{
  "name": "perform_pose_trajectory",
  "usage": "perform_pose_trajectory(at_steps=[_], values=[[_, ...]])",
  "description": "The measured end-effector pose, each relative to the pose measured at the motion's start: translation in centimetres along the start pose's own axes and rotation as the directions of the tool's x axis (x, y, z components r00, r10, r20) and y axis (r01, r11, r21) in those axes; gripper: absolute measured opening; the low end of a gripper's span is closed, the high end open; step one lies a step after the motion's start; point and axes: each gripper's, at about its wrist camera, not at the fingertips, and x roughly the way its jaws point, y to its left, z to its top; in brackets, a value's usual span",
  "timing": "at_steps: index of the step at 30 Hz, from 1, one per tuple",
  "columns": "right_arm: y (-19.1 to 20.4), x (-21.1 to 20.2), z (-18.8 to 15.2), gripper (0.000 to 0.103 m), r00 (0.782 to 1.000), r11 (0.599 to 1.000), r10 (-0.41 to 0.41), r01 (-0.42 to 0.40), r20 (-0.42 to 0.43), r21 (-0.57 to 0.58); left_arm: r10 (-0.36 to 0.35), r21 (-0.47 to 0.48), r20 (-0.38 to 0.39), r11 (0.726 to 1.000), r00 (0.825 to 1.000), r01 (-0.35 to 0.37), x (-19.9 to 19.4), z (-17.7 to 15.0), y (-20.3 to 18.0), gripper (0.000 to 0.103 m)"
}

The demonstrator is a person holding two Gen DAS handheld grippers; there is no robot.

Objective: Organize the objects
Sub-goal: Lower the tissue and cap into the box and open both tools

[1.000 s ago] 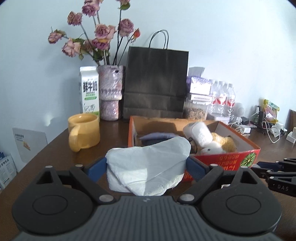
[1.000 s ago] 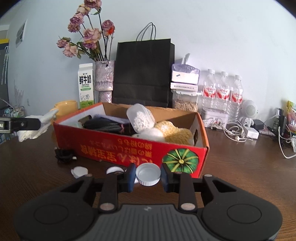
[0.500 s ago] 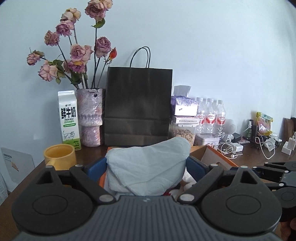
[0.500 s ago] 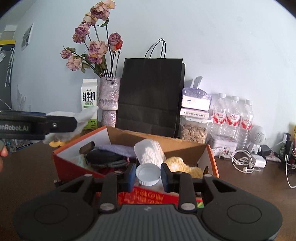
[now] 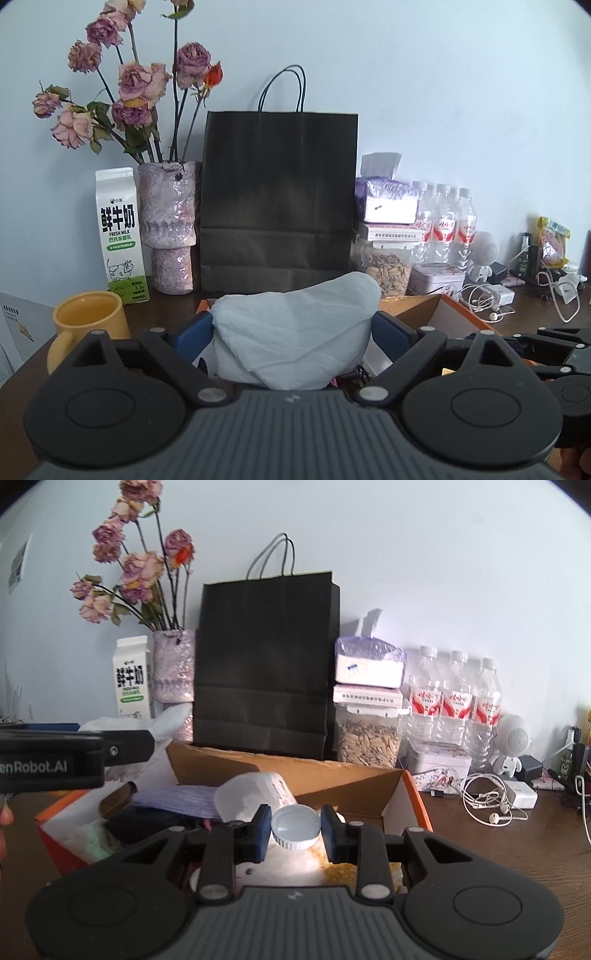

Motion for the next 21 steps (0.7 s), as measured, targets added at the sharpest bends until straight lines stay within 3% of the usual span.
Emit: perform_pose_trajectory(at_steps=[3,5,6,7,21], values=[[-0.8,1.0,-0.3,0.03,1.0,1.0,-0.012,0.012,-0.02,0.022,0.001,0.006,0.006,1.0,1.0,-0.001,1.0,-0.3,-0.1,0.103],[-1.3,1.2,-0.5,0.055,0.999,0.999,-0.011,0.012,-0.032,0.041,0.004,0.015,0.007,1.0,1.0,-0.004,1.3,-0.4,-0.1,0.103],[-1.4,1.2,-0.7,0.083,0.999,0.999,-0.016,0.018,-0.031,0.05,0.01,0.016,0.006,1.0,1.0,-0.01,1.3,-0.4,-0.1,0.103],[-1.5,1.2,-0.7,0.103,0.999,0.998,-0.021,0.023,-0.031,0.054,0.014,0.014,0.006,1.0,1.0,-0.014,1.4,-0.4,0.0,0.103],[-1.1,0.3,-1.0,0.103,1.0,0.999,-0.023,0.023,-0.012,0.047,0.001,0.009,0.002,1.0,1.0,-0.001,0.1,-0.5,0.0,0.103]])
